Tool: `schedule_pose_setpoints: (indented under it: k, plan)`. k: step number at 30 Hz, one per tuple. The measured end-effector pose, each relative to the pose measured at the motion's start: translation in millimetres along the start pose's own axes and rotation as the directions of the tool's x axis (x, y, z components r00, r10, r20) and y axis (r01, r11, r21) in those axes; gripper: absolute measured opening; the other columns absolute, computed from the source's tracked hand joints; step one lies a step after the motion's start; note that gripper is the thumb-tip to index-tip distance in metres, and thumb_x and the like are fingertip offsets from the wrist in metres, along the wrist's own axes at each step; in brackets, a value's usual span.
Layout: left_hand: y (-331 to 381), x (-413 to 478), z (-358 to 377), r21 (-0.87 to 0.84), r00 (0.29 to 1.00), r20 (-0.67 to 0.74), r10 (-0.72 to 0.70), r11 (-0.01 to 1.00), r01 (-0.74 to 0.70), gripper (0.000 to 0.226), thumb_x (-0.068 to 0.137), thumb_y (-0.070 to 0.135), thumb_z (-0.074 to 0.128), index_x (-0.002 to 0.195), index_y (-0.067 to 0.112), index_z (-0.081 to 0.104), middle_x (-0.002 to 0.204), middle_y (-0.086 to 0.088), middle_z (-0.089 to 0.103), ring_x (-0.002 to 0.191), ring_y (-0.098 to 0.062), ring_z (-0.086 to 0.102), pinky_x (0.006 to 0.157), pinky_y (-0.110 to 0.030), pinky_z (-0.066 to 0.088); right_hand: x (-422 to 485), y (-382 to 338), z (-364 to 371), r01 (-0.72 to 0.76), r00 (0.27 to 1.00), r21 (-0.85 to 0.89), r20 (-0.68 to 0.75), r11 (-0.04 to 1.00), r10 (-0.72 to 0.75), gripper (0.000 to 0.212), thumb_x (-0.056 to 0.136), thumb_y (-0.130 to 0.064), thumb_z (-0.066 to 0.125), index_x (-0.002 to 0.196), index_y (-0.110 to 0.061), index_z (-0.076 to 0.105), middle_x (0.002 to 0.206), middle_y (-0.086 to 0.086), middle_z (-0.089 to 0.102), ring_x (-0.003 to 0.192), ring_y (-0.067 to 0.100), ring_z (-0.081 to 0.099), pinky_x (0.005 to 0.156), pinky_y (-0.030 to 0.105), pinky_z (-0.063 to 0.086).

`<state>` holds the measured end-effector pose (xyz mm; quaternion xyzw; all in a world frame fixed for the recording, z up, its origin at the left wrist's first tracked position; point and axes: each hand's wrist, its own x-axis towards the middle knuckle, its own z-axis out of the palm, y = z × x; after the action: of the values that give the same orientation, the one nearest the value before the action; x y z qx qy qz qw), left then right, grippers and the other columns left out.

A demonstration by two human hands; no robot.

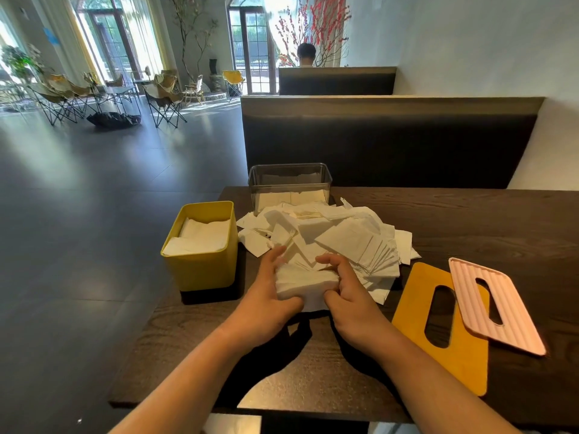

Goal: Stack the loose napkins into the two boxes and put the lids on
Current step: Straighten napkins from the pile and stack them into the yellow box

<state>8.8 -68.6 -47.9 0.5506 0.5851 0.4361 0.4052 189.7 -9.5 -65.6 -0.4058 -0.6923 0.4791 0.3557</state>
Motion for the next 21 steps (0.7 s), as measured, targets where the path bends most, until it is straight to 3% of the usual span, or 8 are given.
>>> schedule_pose_setpoints:
  k: [3, 7, 10, 14, 19, 21]
  plan:
    - [1.3, -0.9, 0.1, 0.085, 1.0, -0.009, 0.002, 0.996, -0.002, 0.074, 0.084, 0.01, 0.07, 0.143, 0.043, 0.041, 0.133, 0.007, 0.062, 0.116, -0.009, 0.068, 0.101, -0.038, 0.058, 1.4, -1.3, 0.9, -0.008, 1.0, -0.051, 0.015, 0.999, 0.008, 0.057, 0.092, -0.002, 0.044, 0.129, -0.045, 0.052, 0.13, -0.008, 0.061, 0.122, 0.009, 0.057, 0.108, 0.045, 0.05]
    - [4.9, -2.0, -5.0, 0.098, 0.997, -0.071, -0.013, 0.995, 0.02, 0.051, 0.089, 0.007, 0.071, 0.125, 0.039, 0.054, 0.12, 0.003, 0.066, 0.105, -0.01, 0.07, 0.091, -0.039, 0.062, 1.5, -2.8, 0.7, -0.006, 1.0, -0.091, -0.001, 0.996, 0.005, 0.048, 0.1, -0.001, 0.048, 0.13, -0.037, 0.056, 0.131, -0.011, 0.06, 0.121, 0.002, 0.056, 0.104, 0.031, 0.052]
    - [12.7, -5.1, -16.6, 0.127, 0.999, -0.049, -0.007, 0.992, 0.013, 0.044, 0.092, 0.012, 0.074, 0.121, 0.04, 0.059, 0.12, 0.009, 0.066, 0.102, -0.003, 0.069, 0.089, -0.033, 0.063, 0.6, -12.1, -0.6, 0.008, 1.0, -0.09, 0.008, 0.996, -0.007, 0.041, 0.103, -0.006, 0.053, 0.127, -0.04, 0.057, 0.127, -0.018, 0.058, 0.117, 0.001, 0.056, 0.089, 0.015, 0.053]
    - [32.5, -13.7, -41.5, 0.169, 0.996, -0.071, 0.056, 0.985, -0.043, 0.034, 0.097, 0.021, 0.073, 0.122, 0.039, 0.06, 0.121, 0.013, 0.065, 0.106, -0.002, 0.068, 0.083, -0.024, 0.062, 7.9, -36.5, 0.4, 0.068, 0.997, -0.112, 0.031, 0.991, -0.065, 0.034, 0.104, -0.015, 0.059, 0.127, -0.041, 0.059, 0.124, -0.016, 0.059, 0.113, 0.007, 0.059, 0.088, 0.027, 0.061]
    - [62.9, -24.8, -82.1, 0.234, 0.992, -0.085, 0.088, 0.97, -0.066, 0.027, 0.097, 0.03, 0.073, 0.12, 0.038, 0.061, 0.118, 0.014, 0.067, 0.109, -0.009, 0.069, 0.088, -0.028, 0.062, 29.5, -79.3, 8.3, 0.143, 0.985, -0.187, 0.118, 0.972, -0.122, 0.028, 0.104, -0.022, 0.061, 0.127, -0.038, 0.064, 0.12, -0.014, 0.065, 0.108, 0.01, 0.063, 0.087, 0.023, 0.059]
    - [72.1, -24.9, -102.3, 0.268, 0.986, -0.131, 0.1, 0.961, -0.062, 0.027, 0.095, 0.034, 0.073, 0.121, 0.036, 0.063, 0.117, 0.015, 0.068, 0.108, -0.007, 0.068, 0.089, -0.026, 0.061, 42.9, -98.4, 15.3, 0.178, 0.977, -0.239, 0.156, 0.955, -0.143, 0.023, 0.104, -0.026, 0.062, 0.125, -0.036, 0.064, 0.117, -0.015, 0.064, 0.105, 0.009, 0.062, 0.079, 0.017, 0.057]
